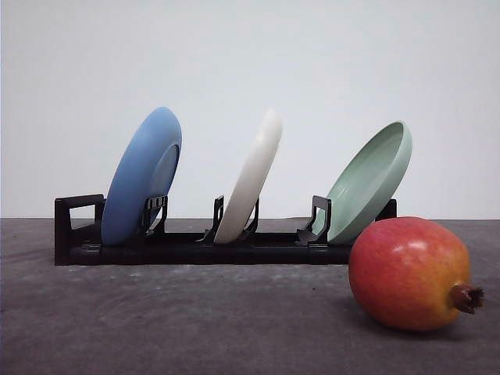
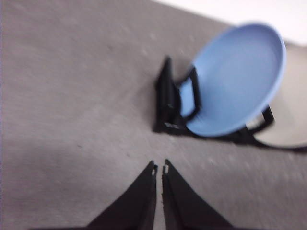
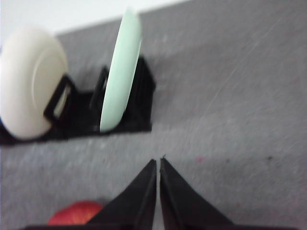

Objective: Place pomegranate in white plate

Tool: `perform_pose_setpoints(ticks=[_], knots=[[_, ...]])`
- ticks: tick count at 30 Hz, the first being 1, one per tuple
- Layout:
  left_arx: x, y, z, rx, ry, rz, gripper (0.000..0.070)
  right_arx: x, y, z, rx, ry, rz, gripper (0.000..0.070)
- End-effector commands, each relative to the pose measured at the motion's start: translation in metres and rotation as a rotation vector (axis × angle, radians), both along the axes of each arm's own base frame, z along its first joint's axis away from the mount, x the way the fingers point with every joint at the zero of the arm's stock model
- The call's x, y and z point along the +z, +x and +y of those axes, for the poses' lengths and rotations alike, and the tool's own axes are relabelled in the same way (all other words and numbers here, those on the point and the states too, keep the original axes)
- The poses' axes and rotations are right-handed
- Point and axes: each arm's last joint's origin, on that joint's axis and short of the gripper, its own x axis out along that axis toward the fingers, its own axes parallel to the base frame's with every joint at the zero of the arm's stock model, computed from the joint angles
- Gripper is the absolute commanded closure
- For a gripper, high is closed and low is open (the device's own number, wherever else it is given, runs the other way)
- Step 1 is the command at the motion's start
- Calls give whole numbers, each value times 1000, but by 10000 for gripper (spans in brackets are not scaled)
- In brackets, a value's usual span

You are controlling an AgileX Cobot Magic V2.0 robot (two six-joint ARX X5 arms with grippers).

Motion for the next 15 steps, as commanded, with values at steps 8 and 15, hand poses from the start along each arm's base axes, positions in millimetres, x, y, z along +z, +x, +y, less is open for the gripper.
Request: perform_pose_setpoints(ticks=[8,15], knots=[[2,23,-21,-224,90,16,697,0,20,12,153,-86,-2,694],[14,24,-39,-404,168,-64,697,6,22,27,293,-121,-102,693]])
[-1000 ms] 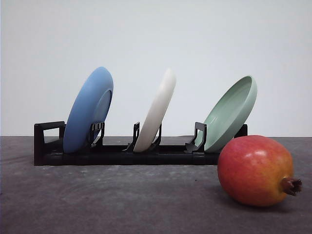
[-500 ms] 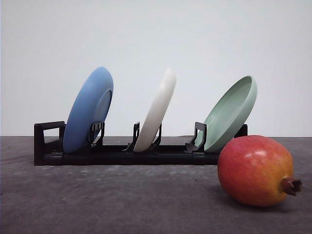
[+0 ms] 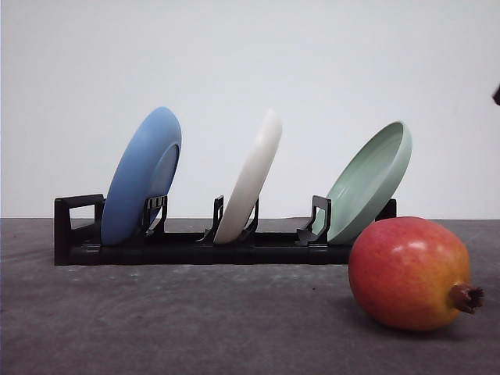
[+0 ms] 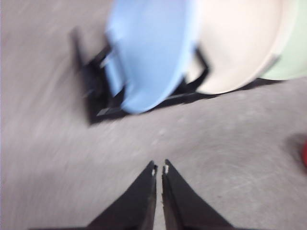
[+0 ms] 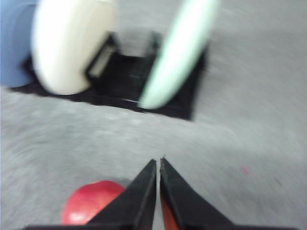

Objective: Place pomegranate in white plate

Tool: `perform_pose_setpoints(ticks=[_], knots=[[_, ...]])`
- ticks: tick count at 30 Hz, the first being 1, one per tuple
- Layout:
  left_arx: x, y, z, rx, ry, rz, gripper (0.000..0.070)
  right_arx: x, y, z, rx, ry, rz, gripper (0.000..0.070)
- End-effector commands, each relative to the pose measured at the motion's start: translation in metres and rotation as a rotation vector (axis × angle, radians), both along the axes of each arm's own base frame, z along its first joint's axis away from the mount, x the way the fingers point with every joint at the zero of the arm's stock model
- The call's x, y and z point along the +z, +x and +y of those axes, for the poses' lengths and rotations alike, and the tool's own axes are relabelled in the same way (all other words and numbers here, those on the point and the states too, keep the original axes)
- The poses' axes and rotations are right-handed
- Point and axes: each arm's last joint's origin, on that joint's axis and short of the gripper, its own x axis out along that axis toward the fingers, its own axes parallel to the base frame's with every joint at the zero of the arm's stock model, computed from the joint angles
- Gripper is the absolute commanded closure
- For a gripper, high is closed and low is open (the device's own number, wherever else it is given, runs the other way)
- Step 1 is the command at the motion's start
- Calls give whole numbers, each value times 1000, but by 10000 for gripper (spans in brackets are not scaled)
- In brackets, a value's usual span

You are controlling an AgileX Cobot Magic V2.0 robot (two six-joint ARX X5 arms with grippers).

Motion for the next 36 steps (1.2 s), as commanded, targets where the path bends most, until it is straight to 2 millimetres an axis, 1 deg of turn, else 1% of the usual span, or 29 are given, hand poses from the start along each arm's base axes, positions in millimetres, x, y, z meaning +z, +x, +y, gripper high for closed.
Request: perform_pose_setpoints(ticks=[1,3,4,5,7,8,9,10,11,17,21,27,36], knots=[[11,0,-2,-49,24,-69,697,7,1,2,35,-17,-53,693],[15,0,-4,-59,19,-88,696,8,1,3,50,-9,-66,693],[17,0,-4,-61,16,-96,684,9,1,3,53,-7,-70,685],[18,-1,-4,-61,14,-103,656,9,1,3,52,-7,-71,669],[21,0,-5,-78,-1,-117,461,9,1,3,49,-9,-72,480],[21,0,-5,-85,-8,-124,362,9,1,3,49,-8,-71,399],[22,0,-5,-96,-15,-129,316,9,1,3,49,-8,-72,352],[23,0,-6,-107,-23,-134,297,9,1,3,49,-8,-72,328],[23,0,-6,-119,-31,-139,308,9,1,3,49,-8,-72,329],[28,3,-12,-173,-64,-194,310,9,1,3,48,-4,-69,329],[28,11,-23,-225,-67,-214,310,9,1,3,44,3,-65,329],[21,33,-50,-306,-60,-218,314,9,1,3,44,5,-64,329],[-1,67,-103,-337,-37,-265,318,9,1,3,43,4,-64,329]])
